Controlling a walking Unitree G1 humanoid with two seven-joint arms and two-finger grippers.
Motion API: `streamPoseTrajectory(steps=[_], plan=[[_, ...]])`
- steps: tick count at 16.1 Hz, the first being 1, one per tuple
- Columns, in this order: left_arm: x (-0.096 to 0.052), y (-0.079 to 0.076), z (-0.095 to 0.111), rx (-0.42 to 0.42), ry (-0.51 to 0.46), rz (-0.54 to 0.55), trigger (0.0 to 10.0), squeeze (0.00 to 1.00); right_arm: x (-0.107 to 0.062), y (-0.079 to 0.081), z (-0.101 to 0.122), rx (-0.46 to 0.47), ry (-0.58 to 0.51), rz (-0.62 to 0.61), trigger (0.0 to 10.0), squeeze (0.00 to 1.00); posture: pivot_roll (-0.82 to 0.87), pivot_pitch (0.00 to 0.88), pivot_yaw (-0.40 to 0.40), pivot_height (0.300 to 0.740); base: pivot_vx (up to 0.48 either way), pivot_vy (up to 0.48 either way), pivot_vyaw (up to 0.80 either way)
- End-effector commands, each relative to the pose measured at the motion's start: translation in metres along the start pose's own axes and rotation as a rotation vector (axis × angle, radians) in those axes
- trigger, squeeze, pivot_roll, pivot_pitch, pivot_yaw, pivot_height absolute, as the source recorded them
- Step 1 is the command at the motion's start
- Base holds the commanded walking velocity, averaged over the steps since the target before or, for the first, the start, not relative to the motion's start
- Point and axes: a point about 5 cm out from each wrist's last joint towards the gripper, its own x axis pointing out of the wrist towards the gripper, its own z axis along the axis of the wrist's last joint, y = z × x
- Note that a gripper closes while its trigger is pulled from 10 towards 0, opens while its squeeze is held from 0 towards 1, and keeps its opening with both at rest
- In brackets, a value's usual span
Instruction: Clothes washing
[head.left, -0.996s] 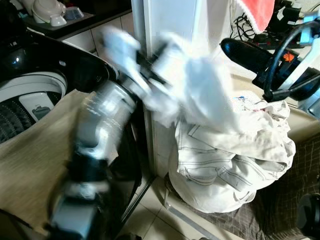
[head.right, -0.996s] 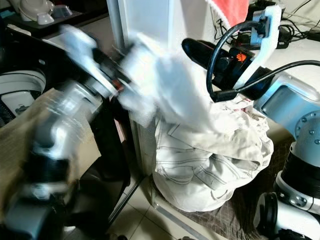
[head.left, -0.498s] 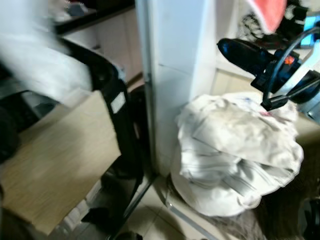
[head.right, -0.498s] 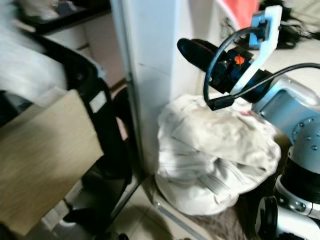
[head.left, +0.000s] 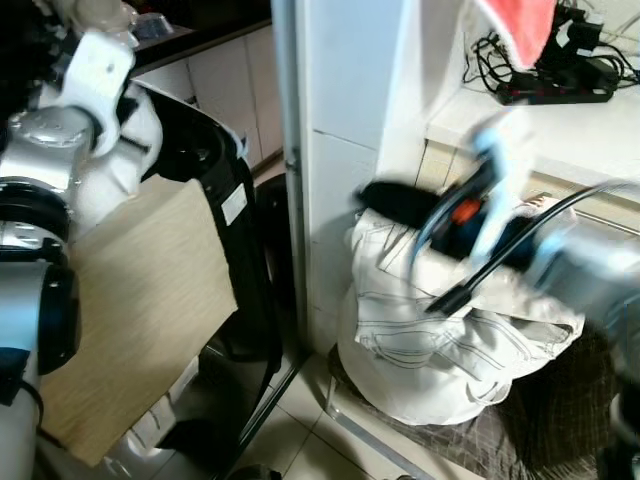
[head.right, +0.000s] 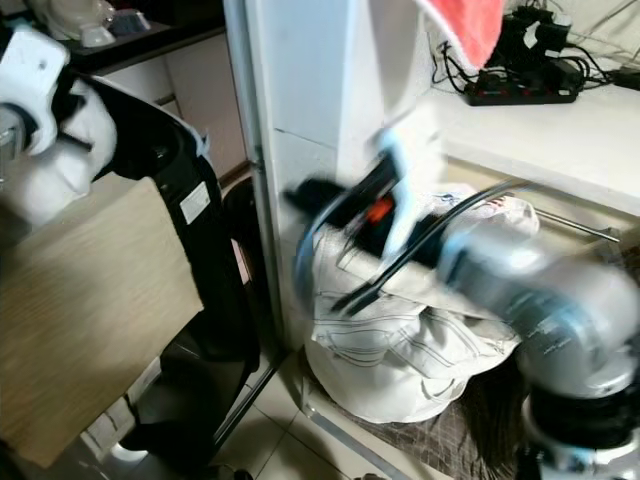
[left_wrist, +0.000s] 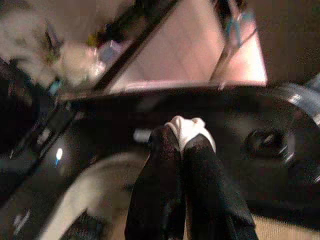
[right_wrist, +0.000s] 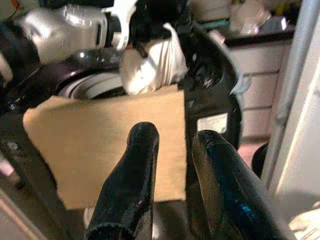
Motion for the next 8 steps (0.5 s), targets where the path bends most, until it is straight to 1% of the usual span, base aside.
streamPoseTrajectory(steps=[1,3,6,7,8], plan=[[-0.005,0.014,-0.001,-0.04,0.028,0.035,10.0,0.0,0.0,0.004,0.003,-0.021,-0.002,0.01,10.0,0.0,-0.17,0.0,0.068,0.74,0.0,0.0,0.0],[-0.009,0.024,-0.004,-0.057,0.053,0.048,10.0,1.0,0.0,0.003,0.003,-0.028,0.0,0.009,10.0,0.0,-0.16,0.0,0.061,0.74,0.0,0.0,0.0],[-0.012,0.027,-0.006,-0.047,0.093,0.02,10.0,1.0,0.001,0.002,0.001,-0.039,0.013,0.006,10.0,0.0,-0.16,0.0,0.057,0.74,0.0,0.0,0.0],[-0.012,0.028,-0.006,-0.039,0.098,0.022,10.0,1.0,0.001,0.002,0.0,-0.042,0.021,0.002,10.0,0.0,-0.16,0.0,0.057,0.74,0.0,0.0,0.0],[-0.013,0.031,-0.006,-0.014,0.095,0.058,10.0,1.0,0.001,-0.001,-0.001,-0.045,0.032,-0.026,10.0,0.0,-0.16,0.0,0.057,0.74,0.0,0.0,0.0]])
